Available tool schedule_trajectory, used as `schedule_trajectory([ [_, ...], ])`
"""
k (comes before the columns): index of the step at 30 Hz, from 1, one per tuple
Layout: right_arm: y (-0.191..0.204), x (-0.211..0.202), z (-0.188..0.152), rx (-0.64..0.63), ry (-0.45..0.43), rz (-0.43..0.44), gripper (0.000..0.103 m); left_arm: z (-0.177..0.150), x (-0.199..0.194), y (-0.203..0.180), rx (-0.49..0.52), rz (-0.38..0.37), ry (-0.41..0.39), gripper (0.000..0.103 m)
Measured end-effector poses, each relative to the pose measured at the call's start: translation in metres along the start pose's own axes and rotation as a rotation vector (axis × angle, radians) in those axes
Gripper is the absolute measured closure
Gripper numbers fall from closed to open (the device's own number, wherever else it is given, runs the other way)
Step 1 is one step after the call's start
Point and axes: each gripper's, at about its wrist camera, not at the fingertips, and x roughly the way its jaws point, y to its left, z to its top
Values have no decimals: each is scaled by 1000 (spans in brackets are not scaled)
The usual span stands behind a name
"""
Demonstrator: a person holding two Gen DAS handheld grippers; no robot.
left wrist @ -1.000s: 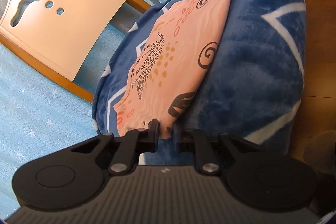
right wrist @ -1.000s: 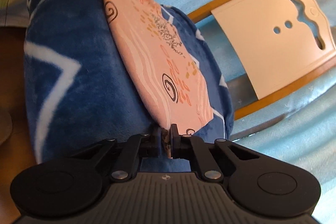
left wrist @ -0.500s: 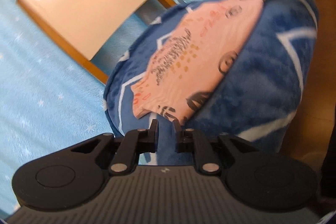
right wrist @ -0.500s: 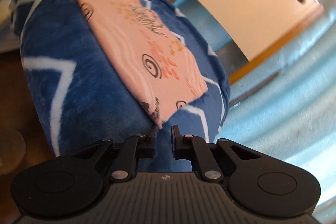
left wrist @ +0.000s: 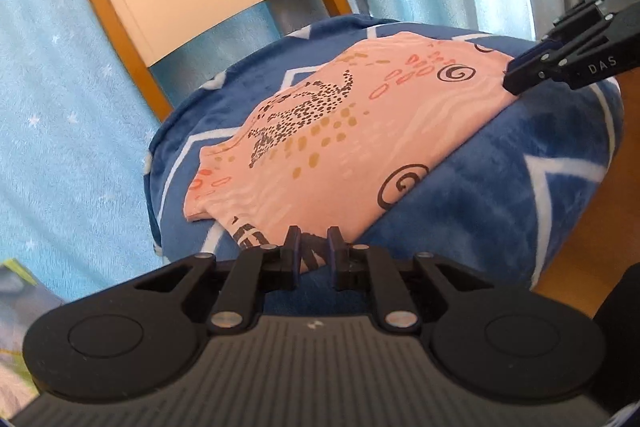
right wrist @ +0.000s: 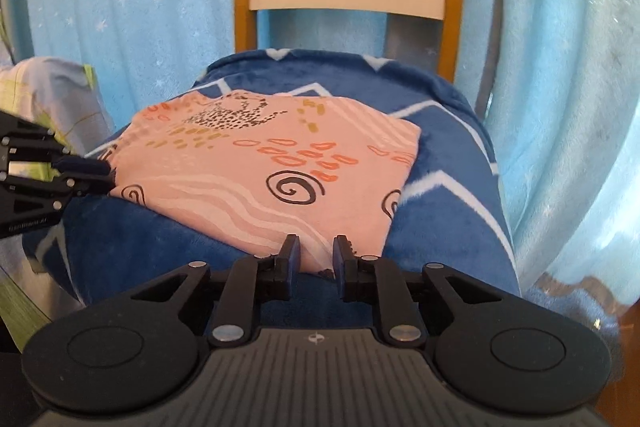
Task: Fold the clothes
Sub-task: 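Grasp the pants edge with both grippers, lift and lay it back, then open both grippers and pull them back from the pants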
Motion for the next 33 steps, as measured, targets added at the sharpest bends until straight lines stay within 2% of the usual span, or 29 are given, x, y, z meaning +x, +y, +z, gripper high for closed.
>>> schedule_trajectory([
  [7, 3, -25, -11, 213, -22, -9, 57, -5, -24, 6, -228, 13, 20, 81],
  [9, 6, -31, -14, 257, -31, -10, 53, -8, -29, 2, -271, 11, 24, 73],
  [11, 10, -34, -15, 282, -34, -11, 45, -10, -30, -3, -294, 14, 28, 72],
  [20, 20, -31, -28, 279, -31, -31, 39, -12, -27, -8, -343, 12, 35, 70],
  [24, 20, -26, -33, 271, -26, -36, 39, -14, -20, -8, -339, 10, 38, 69],
  [26, 20, -24, -35, 266, -23, -39, 33, -14, -18, -7, -348, 13, 32, 67],
  [29, 22, -22, -37, 254, -21, -41, 31, -13, -16, -7, -354, 17, 28, 65],
  [33, 24, -23, -37, 246, -30, -47, 30, -12, -17, -9, -348, 22, 19, 65],
])
